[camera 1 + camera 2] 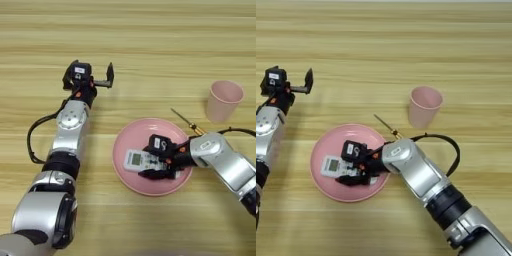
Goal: Move the objects on the table
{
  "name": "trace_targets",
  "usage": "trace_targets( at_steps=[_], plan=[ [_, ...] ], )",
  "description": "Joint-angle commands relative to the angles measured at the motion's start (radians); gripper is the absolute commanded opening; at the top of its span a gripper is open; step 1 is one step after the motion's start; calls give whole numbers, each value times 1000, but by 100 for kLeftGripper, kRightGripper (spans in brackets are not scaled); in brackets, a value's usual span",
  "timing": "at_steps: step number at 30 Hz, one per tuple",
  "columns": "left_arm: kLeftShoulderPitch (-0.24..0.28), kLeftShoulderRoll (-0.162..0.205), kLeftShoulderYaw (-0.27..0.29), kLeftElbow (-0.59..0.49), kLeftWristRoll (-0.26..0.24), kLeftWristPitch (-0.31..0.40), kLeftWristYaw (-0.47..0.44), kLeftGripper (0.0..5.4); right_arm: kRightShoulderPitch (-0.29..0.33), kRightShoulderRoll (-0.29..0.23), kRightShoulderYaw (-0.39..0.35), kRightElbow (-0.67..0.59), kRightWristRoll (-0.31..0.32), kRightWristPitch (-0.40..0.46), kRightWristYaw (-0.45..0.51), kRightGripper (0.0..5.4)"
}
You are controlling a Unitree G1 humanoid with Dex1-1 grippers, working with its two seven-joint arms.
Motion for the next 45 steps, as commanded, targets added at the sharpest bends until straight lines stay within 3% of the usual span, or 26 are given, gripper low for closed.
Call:
trace_targets(
  at_steps=[1, 12, 24, 31, 37, 45],
  plan=[
    [-15, -1, -5, 7, 12, 6, 6, 540, 19, -14, -111, -105, 80, 35, -10, 289],
    [-24, 4, -6, 25, 18, -2, 9, 540, 119, -89, -310, -261, 213, 74, -40, 289],
    [-26, 2, -4, 31, 28, -8, 10, 540, 273, -224, -499, -227, 247, 27, -57, 289],
    [-23, 4, -1, 25, 28, -7, 9, 540, 357, -264, -535, -208, 246, 7, -58, 289],
    [-22, 6, 1, 23, 28, -7, 7, 540, 433, -285, -507, -196, 203, -24, -60, 289],
    [-22, 9, 4, 27, 26, -9, 2, 540, 442, -284, -474, -160, 149, -44, -94, 289]
  ],
)
